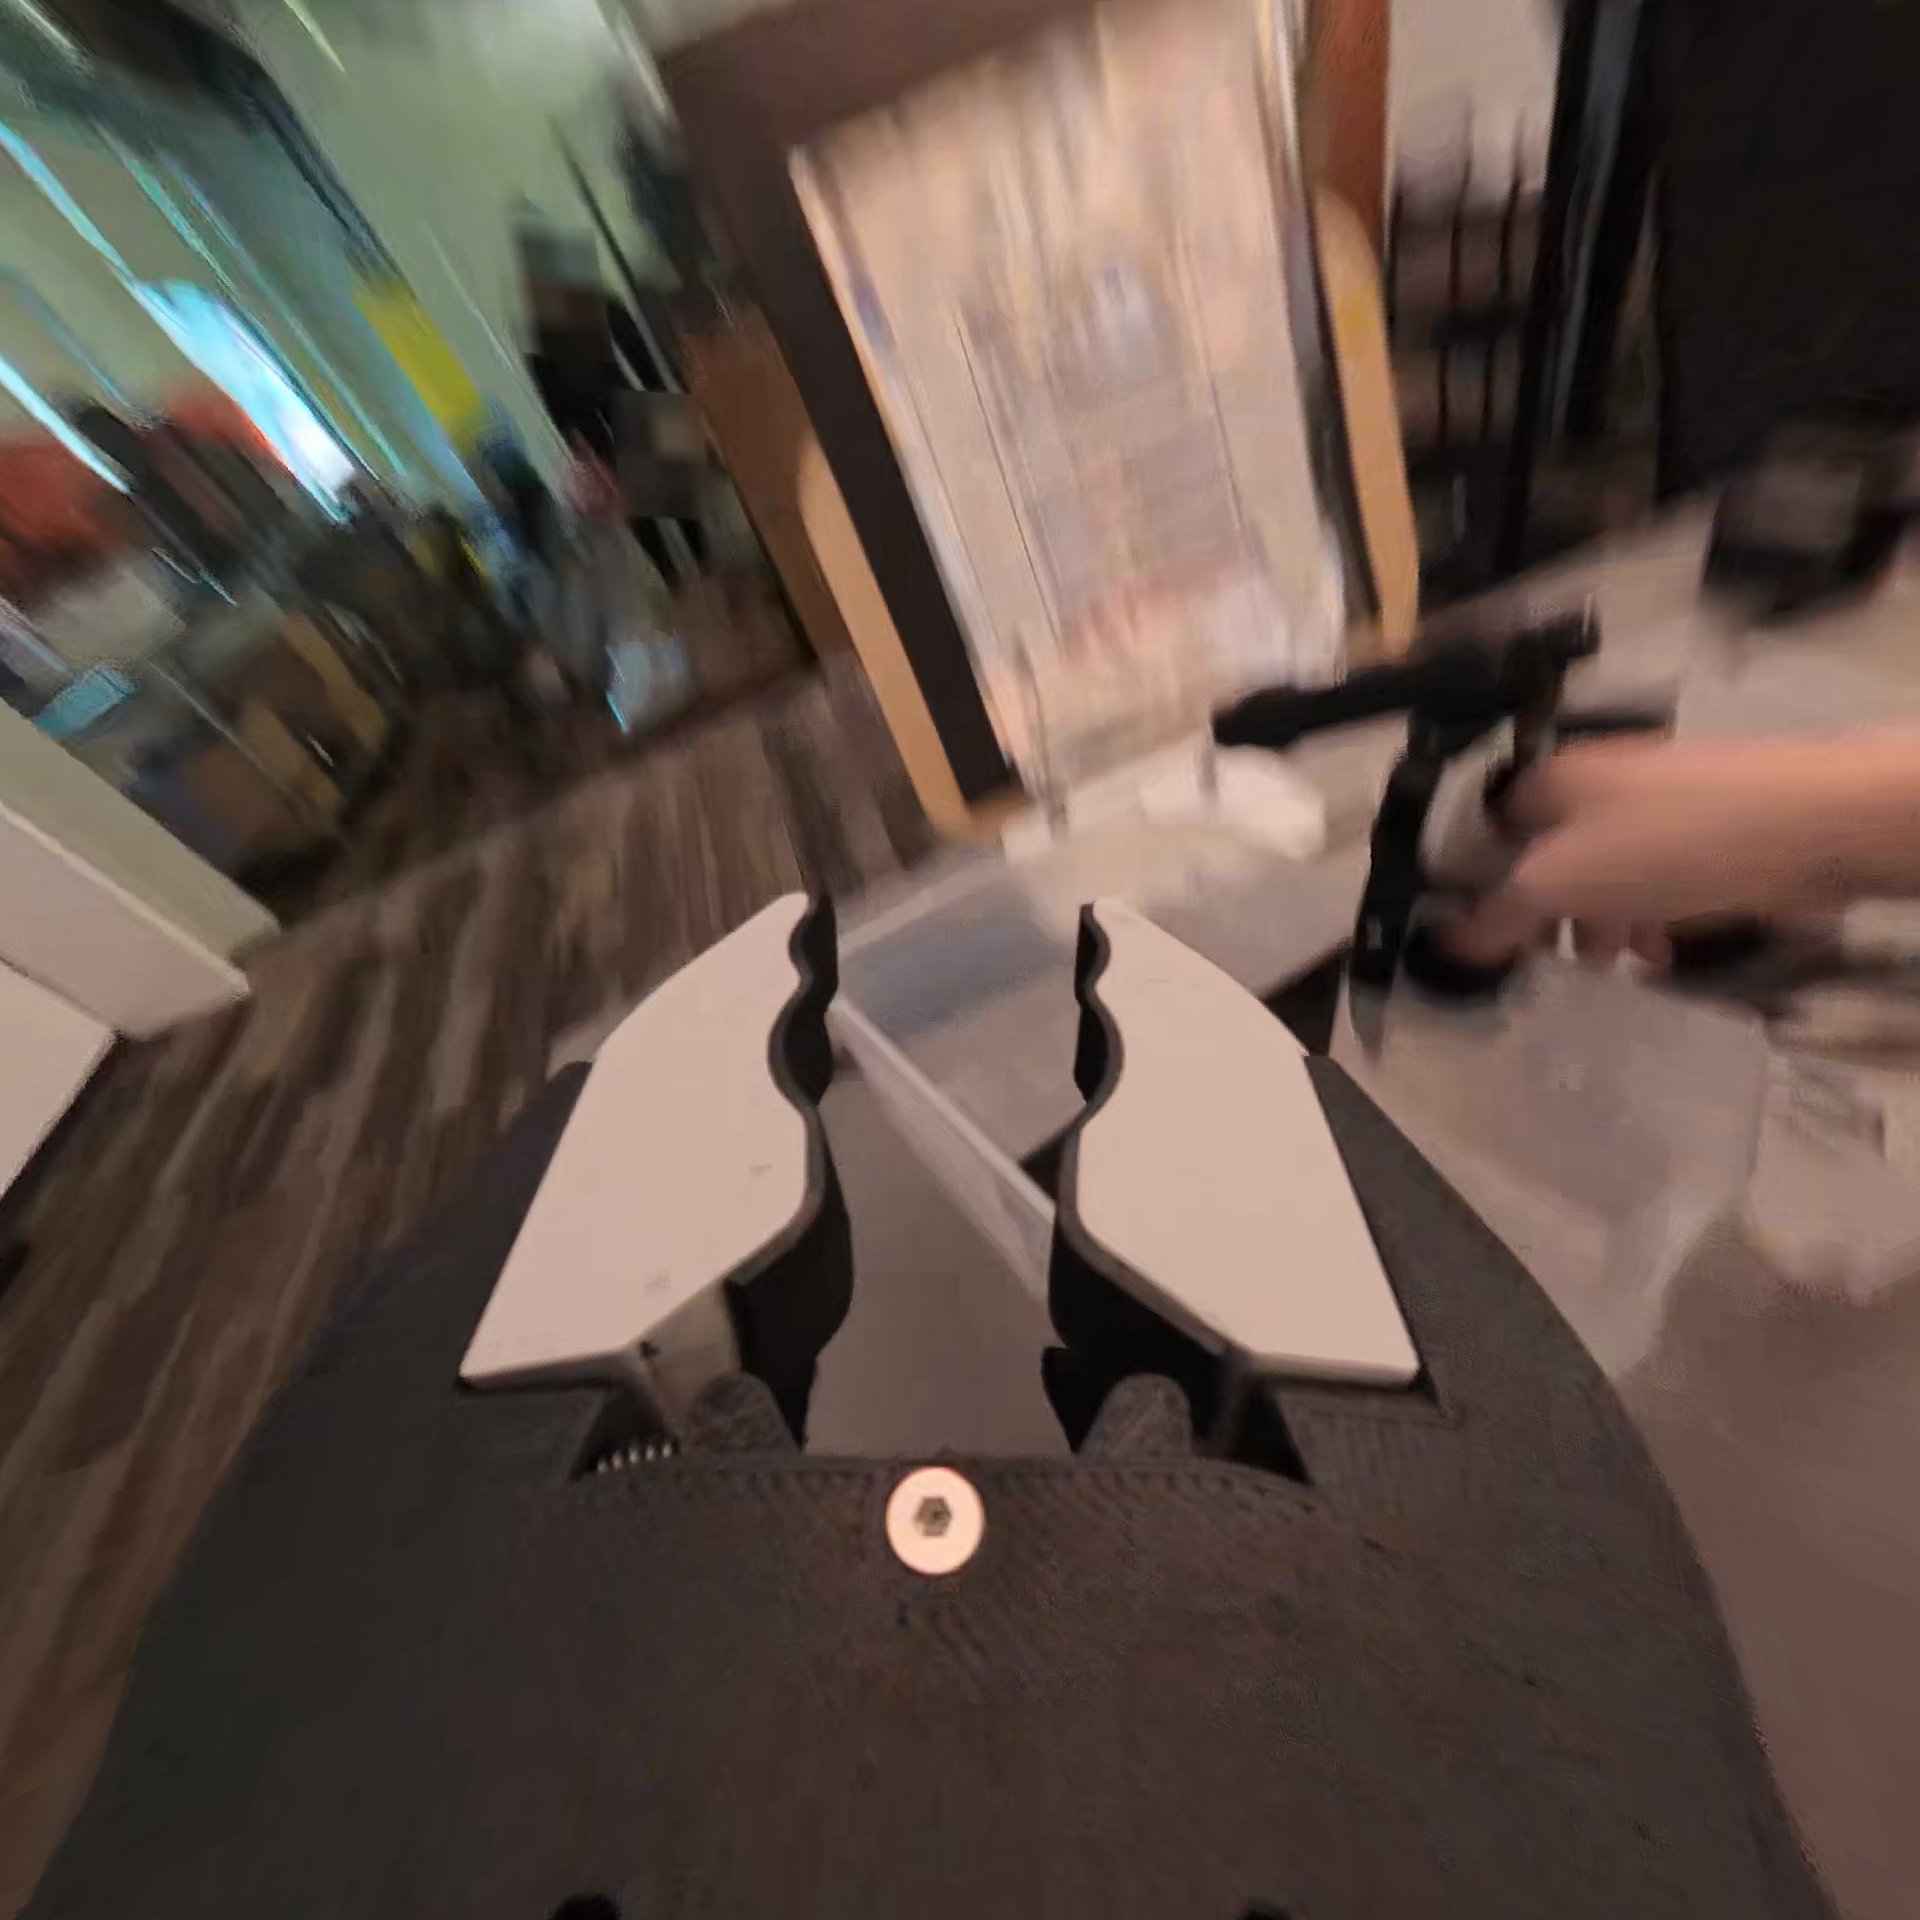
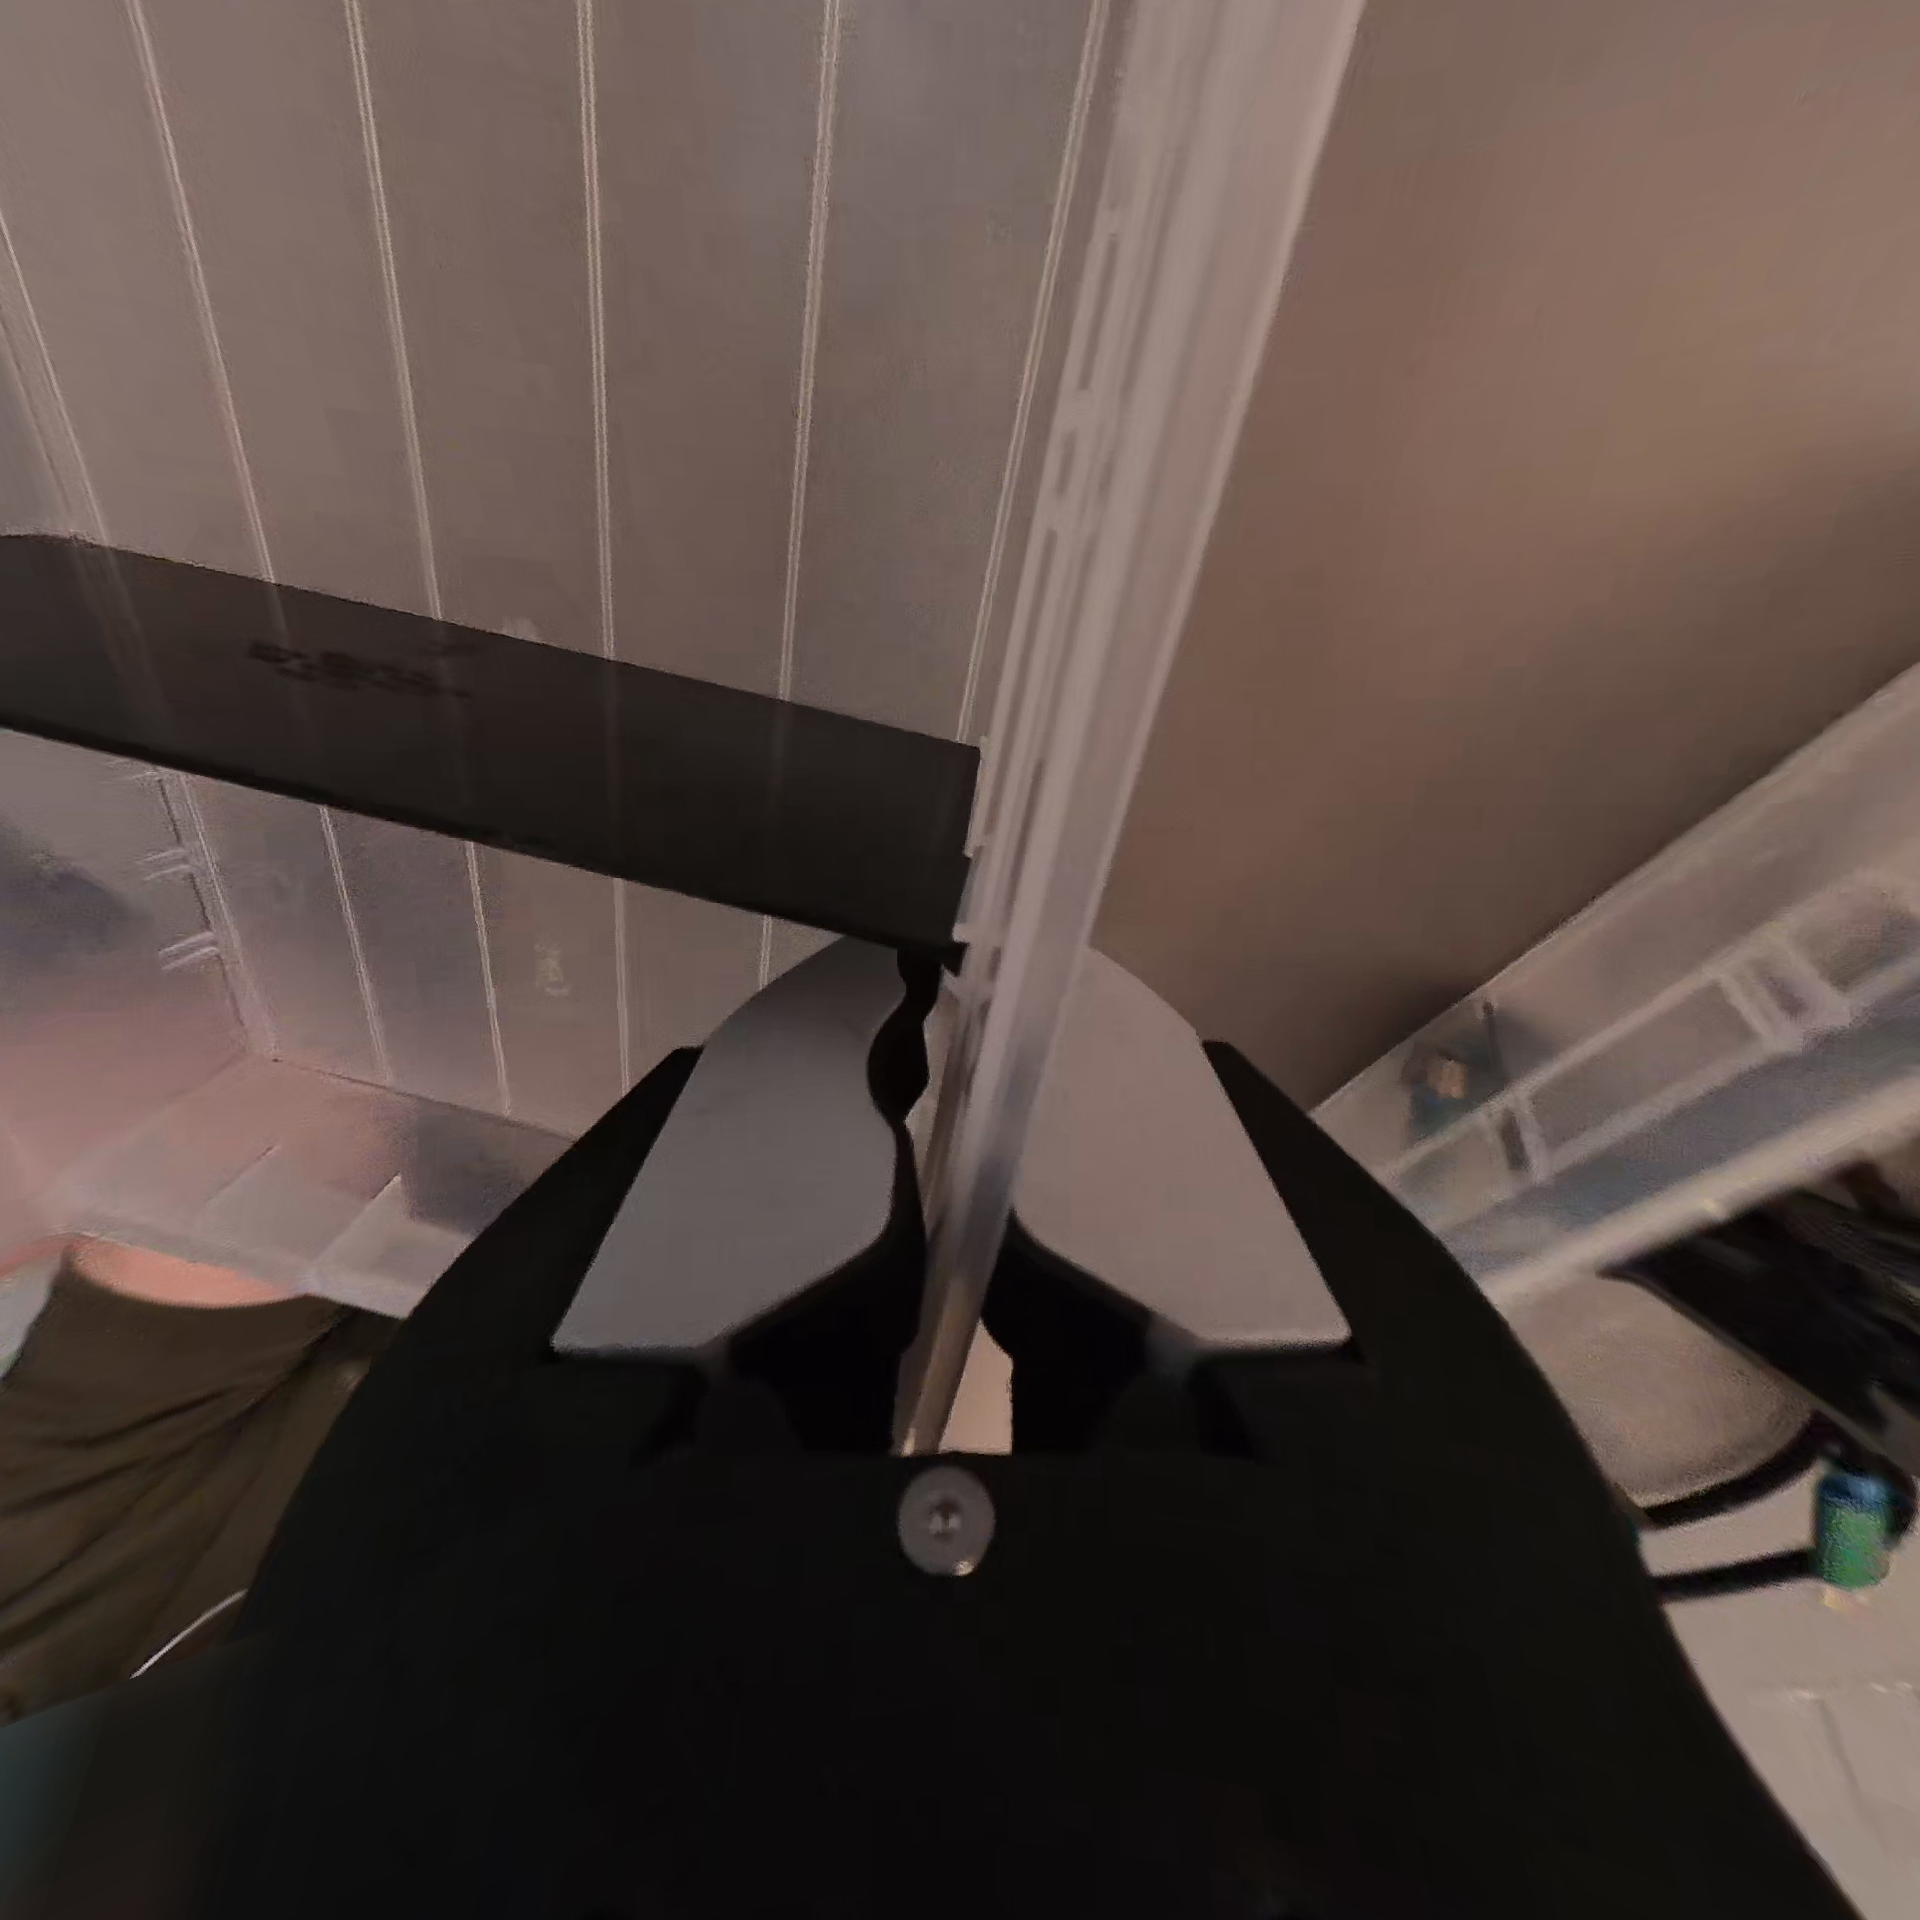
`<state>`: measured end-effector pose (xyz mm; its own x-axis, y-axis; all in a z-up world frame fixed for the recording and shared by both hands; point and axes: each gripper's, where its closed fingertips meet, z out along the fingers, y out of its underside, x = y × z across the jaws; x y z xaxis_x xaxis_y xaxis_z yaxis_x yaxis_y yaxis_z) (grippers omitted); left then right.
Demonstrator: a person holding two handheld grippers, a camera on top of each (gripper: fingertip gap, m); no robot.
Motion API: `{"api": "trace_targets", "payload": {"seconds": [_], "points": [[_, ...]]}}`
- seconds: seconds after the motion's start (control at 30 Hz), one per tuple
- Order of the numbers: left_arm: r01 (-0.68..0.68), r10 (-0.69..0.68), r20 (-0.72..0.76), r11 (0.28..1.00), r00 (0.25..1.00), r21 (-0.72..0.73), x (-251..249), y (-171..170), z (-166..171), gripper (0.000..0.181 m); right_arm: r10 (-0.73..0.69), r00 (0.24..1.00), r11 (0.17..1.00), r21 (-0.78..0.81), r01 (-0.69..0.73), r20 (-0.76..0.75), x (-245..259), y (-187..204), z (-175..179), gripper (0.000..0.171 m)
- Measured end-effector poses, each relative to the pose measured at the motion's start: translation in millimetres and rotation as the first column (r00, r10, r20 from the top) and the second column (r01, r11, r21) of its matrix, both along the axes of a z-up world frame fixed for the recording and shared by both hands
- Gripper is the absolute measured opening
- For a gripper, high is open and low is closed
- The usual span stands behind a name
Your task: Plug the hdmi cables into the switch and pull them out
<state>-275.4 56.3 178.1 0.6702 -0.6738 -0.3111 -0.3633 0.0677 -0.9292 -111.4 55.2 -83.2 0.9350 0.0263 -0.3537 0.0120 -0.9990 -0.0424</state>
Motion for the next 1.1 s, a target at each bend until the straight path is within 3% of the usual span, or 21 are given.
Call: {"api": "trace_targets", "payload": {"seconds": [0.03, 0.1, 0.17, 0.23, 0.3, 0.43, 0.53, 0.6, 0.7, 0.8, 0.97, 1.1], "points": [[-0.022, 0.007, 0.155, 0.995, 0.988, 0.092, -9.3, -7.7, 27.6, 0.042, -0.004, 1.000, 1.000, 0.025, 0.004, -0.012, 4.1, 3.7, 18.0, 0.006], [-0.013, -0.076, 0.401, 0.977, 0.913, 0.215, -26.5, -30.4, 65.9, 0.036, -0.023, 0.999, 0.996, 0.084, 0.026, -0.039, 20.4, 9.8, 60.6, 0.006], [0.131, -0.240, 0.467, 0.958, 0.851, 0.254, -22.5, -55.0, 78.6, 0.039, -0.055, 0.996, 0.985, 0.160, 0.065, -0.063, 49.4, 12.8, 108.8, 0.006], [0.332, -0.389, 0.491, 0.921, 0.779, 0.203, -5.3, -70.6, 75.0, 0.047, -0.114, 0.991, 0.961, 0.246, 0.128, -0.069, 91.2, 10.1, 157.8, 0.006], [0.485, -0.461, 0.511, 0.869, 0.725, 0.097, 18.2, -71.5, 62.3, 0.060, -0.194, 0.979, 0.927, 0.316, 0.203, -0.059, 141.2, -2.8, 202.0, 0.006], [0.469, -0.368, 0.543, 0.881, 0.755, -0.055, 72.4, -25.3, 28.4, 0.079, -0.410, 0.912, 0.810, 0.455, 0.370, -0.011, 249.3, -50.8, 265.0, 0.006], [0.593, -0.401, 0.535, 0.766, 0.744, -0.250, 142.9, -23.7, -27.1, 0.082, -0.564, 0.825, 0.717, 0.499, 0.487, 0.006, 322.3, -103.9, 281.6, 0.005], [0.612, -0.427, 0.462, 0.682, 0.778, -0.400, 189.0, -31.2, -79.2, 0.085, -0.651, 0.759, 0.668, 0.489, 0.560, 0.020, 363.2, -144.1, 276.7, 0.006], [0.524, -0.429, 0.305, 0.747, 0.850, -0.410, 235.5, -35.7, -137.2, 0.076, -0.746, 0.661, 0.616, 0.457, 0.642, 0.077, 414.0, -203.8, 252.7, 0.006], [0.449, -0.494, 0.050, 0.740, 0.868, -0.501, 262.7, -56.7, -194.8, 0.084, -0.788, 0.600, 0.597, 0.401, 0.695, 0.133, 448.5, -255.1, 211.7, 0.006], [0.315, -0.507, -0.146, 0.710, 0.850, -0.630, 267.5, -57.7, -254.4, 0.089, -0.783, 0.580, 0.621, 0.235, 0.748, 0.224, 475.4, -319.8, 126.7, 0.006], [0.279, -0.538, -0.169, 0.650, 0.826, -0.707, 261.2, -52.2, -267.3, 0.082, -0.713, 0.622, 0.678, 0.096, 0.728, 0.323, 478.7, -347.8, 67.8, 0.006]]}}
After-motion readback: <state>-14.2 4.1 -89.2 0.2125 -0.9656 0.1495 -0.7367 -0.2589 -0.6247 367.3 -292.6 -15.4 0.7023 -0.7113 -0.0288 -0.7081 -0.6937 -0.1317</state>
